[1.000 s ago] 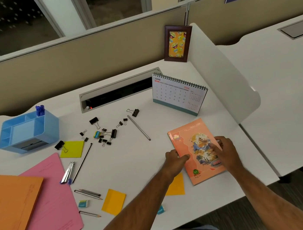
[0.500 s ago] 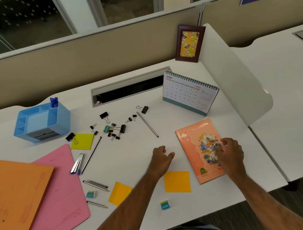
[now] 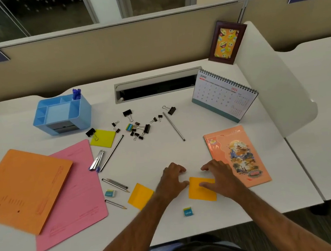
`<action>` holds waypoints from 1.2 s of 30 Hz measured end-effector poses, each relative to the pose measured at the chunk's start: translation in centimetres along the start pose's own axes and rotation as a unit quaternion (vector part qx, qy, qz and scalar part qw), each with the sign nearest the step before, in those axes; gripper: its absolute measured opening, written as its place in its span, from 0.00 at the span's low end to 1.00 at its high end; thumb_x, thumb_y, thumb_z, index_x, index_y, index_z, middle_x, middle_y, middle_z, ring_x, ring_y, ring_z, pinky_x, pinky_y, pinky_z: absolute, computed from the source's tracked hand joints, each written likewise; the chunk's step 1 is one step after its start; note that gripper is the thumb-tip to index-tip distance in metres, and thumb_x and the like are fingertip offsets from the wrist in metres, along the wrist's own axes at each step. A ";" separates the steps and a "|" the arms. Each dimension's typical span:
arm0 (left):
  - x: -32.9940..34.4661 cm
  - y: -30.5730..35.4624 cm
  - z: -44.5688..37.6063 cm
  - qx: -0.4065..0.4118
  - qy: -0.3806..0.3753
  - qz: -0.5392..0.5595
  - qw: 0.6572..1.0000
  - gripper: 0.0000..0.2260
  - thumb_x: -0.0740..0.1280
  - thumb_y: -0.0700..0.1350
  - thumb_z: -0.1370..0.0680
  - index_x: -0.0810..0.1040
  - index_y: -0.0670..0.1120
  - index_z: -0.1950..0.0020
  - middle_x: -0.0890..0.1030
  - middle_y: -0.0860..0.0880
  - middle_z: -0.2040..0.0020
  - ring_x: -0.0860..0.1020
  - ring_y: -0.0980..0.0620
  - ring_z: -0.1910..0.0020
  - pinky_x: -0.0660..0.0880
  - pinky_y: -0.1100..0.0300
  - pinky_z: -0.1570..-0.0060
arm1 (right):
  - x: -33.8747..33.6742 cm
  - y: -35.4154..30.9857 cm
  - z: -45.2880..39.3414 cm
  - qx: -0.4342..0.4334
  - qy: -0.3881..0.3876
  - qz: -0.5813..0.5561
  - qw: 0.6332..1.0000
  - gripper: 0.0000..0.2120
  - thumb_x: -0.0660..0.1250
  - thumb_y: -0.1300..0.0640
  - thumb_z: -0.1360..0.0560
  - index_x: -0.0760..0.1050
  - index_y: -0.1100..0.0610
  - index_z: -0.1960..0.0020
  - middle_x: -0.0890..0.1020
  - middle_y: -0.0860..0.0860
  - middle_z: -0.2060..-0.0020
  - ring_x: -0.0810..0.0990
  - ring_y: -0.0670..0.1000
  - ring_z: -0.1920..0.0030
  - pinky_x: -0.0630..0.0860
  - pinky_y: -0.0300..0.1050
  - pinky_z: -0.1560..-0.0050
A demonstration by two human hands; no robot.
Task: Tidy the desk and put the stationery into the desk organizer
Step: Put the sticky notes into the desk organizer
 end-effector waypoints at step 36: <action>-2.5 0.5 1.4 -0.039 0.072 0.180 0.980 0.05 0.76 0.45 0.23 0.82 0.51 0.49 0.84 0.53 0.50 0.80 0.57 0.49 0.71 0.75 0.53 | -0.1 -1.5 -0.6 0.110 0.043 -0.366 0.923 0.29 0.80 0.55 0.29 0.70 0.51 0.34 0.82 0.51 0.47 0.83 0.51 0.49 0.80 0.40 0.54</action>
Point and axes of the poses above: each hand's wrist, its own z-axis away from the middle knuckle, its own x-axis out of the palm, y = z × x, the point moved 1 cm from there along -z, towards the middle knuckle
